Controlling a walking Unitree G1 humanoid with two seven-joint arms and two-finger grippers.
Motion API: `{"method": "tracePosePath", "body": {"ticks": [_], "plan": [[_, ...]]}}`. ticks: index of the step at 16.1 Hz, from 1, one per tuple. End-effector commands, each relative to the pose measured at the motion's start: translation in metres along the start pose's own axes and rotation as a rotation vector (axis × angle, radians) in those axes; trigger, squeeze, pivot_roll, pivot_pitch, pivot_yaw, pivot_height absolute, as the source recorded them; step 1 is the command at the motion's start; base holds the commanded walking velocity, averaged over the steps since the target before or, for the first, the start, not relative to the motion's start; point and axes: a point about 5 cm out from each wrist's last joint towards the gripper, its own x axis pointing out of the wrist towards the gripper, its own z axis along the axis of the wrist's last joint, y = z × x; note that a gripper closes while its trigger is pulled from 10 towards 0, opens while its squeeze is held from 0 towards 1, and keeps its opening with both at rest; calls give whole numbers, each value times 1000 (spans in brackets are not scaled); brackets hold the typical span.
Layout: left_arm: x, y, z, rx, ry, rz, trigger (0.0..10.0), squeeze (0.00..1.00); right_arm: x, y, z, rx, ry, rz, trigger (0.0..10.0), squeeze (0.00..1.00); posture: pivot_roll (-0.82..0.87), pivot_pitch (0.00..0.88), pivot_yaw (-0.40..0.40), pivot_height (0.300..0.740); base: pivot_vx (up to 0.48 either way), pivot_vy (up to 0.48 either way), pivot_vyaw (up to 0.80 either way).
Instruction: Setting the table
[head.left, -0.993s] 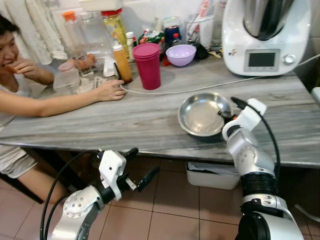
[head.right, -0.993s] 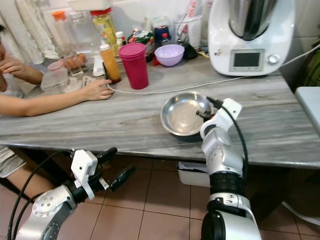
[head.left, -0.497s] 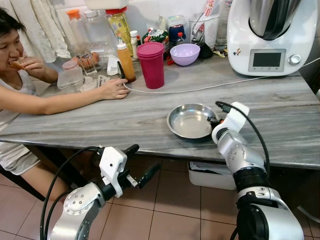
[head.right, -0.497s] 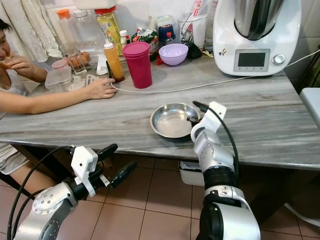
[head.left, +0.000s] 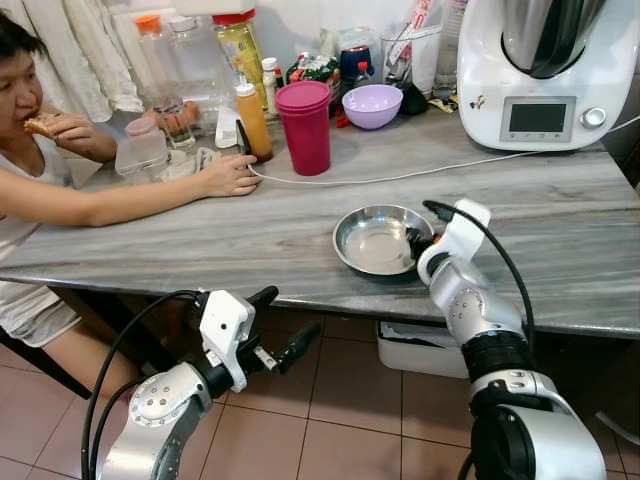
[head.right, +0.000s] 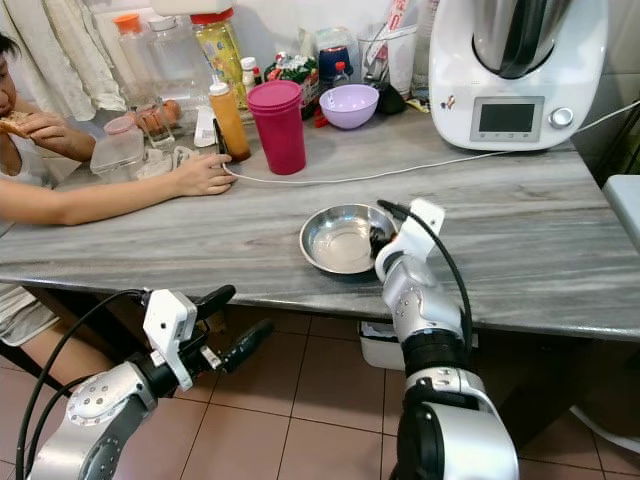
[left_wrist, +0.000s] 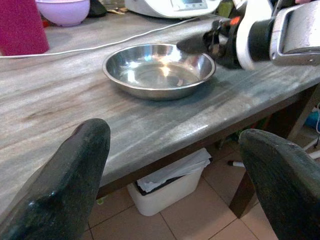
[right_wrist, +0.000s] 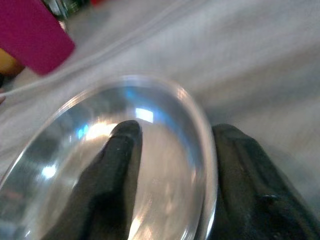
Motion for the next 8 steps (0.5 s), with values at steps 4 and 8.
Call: {"method": "tracePosePath", "body": {"ticks": [4,8], "plan": [[-1,4,2,13,-7,4,10000,0,-20,-8,19,-152,-172,-38,10000,1000,-211,21,127,740,0,0,0],[0,8,-2,-9,-12,29,10000,0,-59,-15,37,-279,-344,-40,10000,1000,-227,9,130,740,0,0,0]]}}
